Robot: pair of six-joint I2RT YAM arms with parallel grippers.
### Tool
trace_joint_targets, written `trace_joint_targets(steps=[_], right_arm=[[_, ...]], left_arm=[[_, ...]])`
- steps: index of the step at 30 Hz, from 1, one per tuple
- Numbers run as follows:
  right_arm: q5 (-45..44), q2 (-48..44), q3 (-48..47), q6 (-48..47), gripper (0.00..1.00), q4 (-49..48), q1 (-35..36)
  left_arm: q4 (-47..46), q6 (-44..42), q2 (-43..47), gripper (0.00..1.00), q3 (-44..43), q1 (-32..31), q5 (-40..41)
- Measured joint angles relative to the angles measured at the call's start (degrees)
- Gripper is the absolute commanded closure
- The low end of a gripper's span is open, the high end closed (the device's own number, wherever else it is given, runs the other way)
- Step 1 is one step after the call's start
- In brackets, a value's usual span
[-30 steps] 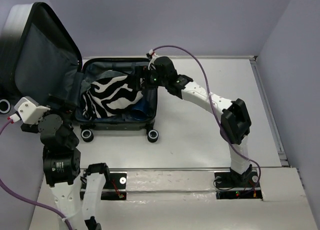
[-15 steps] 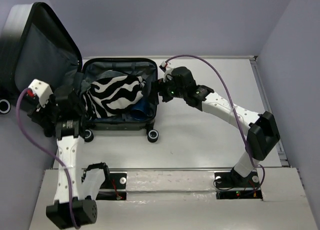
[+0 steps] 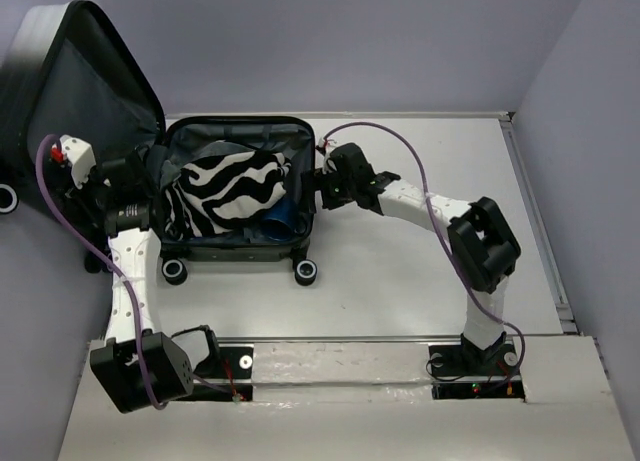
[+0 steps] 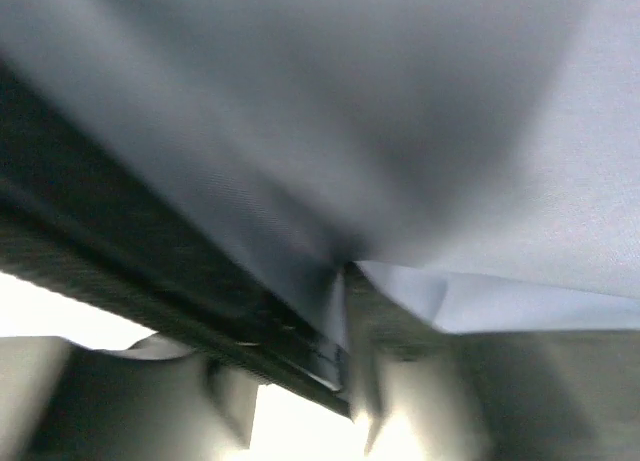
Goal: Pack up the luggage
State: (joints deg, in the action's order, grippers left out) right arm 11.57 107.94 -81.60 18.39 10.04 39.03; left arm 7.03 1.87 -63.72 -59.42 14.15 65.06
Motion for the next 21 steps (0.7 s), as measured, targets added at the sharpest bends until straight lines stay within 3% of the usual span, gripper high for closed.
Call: trace_joint_targets(steps=[1, 2, 3, 4, 6, 10, 13, 18, 20, 21], right_arm=[[-0.13, 2.38, -1.01, 0.11, 0.11, 0.04, 0.00], [-0.11, 3.85, -1.81, 0.37, 0.27, 0.24, 0.00], [0.00, 6.27, -2.84, 0.94, 0.40, 0.22, 0.00], [0.04, 7.41, -3.28, 1.53, 0.71, 0.17, -0.02], [0.96, 9.05, -4.44, 2.91, 0.92, -0.48, -0.04], [-8.09, 8.76, -5.27, 9.57, 0.93, 1.57, 0.63], [-8.48, 8.76, -5.29, 10.32, 0.93, 1.95, -0.35], [-8.37, 8.66, -5.27, 9.38, 0.93, 2.01, -1.84], [-8.68, 8.41, -5.25, 8.48, 0.93, 2.19, -2.27], [-8.76, 8.24, -5.16, 8.07, 0.93, 2.58, -2.89]], left_arm=[[-0.17, 0.02, -0.31, 0.74, -0.79, -0.02, -0.13], [-0.24, -0.17, -0.50, 0.81, -1.29, -0.13, -0.13], [-0.52, -0.09, -0.70, 0.94, -1.77, -0.26, -0.28], [-1.01, 0.63, -0.72, 0.94, -1.92, -0.37, -0.68], [-2.64, 2.08, -0.57, 0.94, -2.56, -0.72, -2.38], [-2.97, 0.90, 0.24, 0.94, -3.43, -5.18, -0.98], [-4.11, -2.82, 1.92, 0.94, -3.08, -14.71, 4.72], [-10.34, -14.53, 3.50, 0.94, 1.11, -42.84, 20.09], [-10.88, -20.06, 2.93, 0.94, 2.38, -52.94, 22.23], [-10.62, -22.45, 1.86, 0.86, 2.67, -58.14, 22.43]])
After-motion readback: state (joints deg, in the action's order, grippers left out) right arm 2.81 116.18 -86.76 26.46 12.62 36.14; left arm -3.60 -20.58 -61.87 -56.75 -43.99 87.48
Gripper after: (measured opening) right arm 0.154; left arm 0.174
